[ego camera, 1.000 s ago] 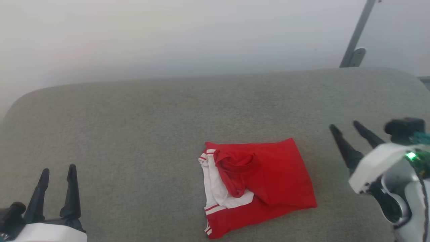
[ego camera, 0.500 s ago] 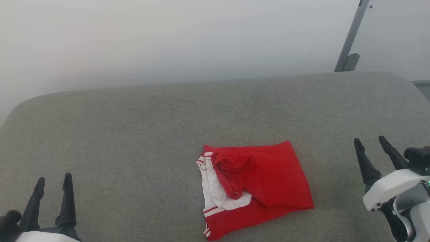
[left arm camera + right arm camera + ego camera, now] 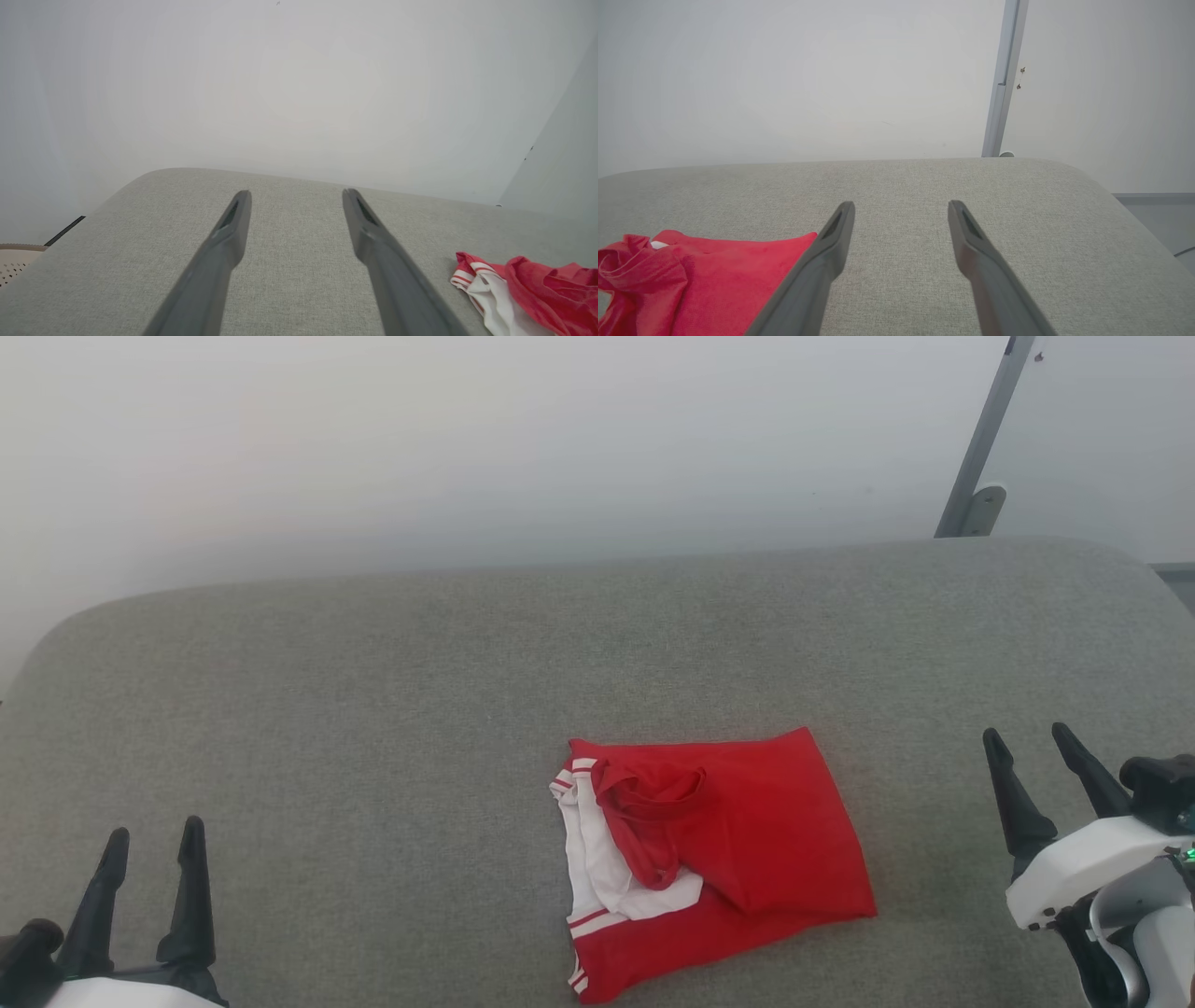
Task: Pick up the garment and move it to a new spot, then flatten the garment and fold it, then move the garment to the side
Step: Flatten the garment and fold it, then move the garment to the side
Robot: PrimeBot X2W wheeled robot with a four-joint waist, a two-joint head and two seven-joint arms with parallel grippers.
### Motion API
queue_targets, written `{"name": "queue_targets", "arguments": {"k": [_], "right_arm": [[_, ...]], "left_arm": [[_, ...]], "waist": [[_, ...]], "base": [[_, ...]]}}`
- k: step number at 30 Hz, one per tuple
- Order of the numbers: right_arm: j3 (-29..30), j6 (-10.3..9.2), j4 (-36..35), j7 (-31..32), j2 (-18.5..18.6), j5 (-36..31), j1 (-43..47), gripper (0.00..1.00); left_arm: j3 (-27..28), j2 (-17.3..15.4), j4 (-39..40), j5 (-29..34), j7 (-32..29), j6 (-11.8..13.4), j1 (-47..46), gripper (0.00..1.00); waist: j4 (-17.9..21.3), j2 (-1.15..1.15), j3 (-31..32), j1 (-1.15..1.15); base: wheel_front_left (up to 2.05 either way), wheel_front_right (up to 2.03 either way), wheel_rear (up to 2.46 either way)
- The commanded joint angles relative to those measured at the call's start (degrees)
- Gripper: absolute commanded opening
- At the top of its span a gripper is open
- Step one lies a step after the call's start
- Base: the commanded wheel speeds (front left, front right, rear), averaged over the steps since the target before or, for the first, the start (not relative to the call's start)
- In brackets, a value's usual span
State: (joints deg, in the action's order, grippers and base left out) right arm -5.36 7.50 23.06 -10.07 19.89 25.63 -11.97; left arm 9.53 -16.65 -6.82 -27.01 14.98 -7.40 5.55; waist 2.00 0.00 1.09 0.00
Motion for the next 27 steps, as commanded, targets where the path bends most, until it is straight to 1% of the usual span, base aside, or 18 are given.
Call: {"name": "queue_targets", "arguments": {"k": [1, 12, 16, 19, 22, 27], "right_arm": [[-0.1, -0.03, 0.2, -0.2, 0.0, -0.2, 0.1, 1.00], [-0.3, -0.03, 0.3, -0.2, 0.0, -0.3, 0.4, 1.00], [-1.2, -0.03, 0.3, 1.4, -0.4, 0.5, 0.7, 1.00], [-3.2, -0.03, 0.1, 4.0, -0.5, 1.8, 0.7, 1.00], [-5.9, -0.03, -0.3, 8.0, -0.9, 2.8, 0.7, 1.00], [-8.5, -0.03, -0.1, 16.4, -0.3, 5.2, 0.0, 1.00]], "left_arm": [[-0.1, -0.1, 0.2, 0.0, 0.3, -0.1, 0.4, 1.00], [-0.6, -0.1, -0.2, -0.2, 0.3, -0.1, 0.2, 1.00], [-0.8, -0.3, -0.2, -0.4, 0.3, -0.1, 0.0, 1.00], [-1.1, -0.5, -0.3, -0.5, 0.3, -0.1, -0.1, 1.00], [-1.6, -0.6, -0.2, -0.6, 0.3, -0.1, 0.1, 1.00], [-2.6, -0.5, -0.2, -0.8, 0.3, -0.1, -0.3, 1.00]], "waist": [[0.0, 0.00, 0.0, 0.00], [-0.7, 0.00, -0.1, 0.00], [-1.4, 0.00, -0.2, 0.00], [-2.3, 0.00, -0.4, 0.00], [-3.4, 0.00, -0.7, 0.00], [-5.4, 0.00, -2.0, 0.00]], "base": [[0.00, 0.00, 0.00], [0.00, 0.00, 0.00], [0.00, 0.00, 0.00], [0.00, 0.00, 0.00], [0.00, 0.00, 0.00], [0.00, 0.00, 0.00]]}}
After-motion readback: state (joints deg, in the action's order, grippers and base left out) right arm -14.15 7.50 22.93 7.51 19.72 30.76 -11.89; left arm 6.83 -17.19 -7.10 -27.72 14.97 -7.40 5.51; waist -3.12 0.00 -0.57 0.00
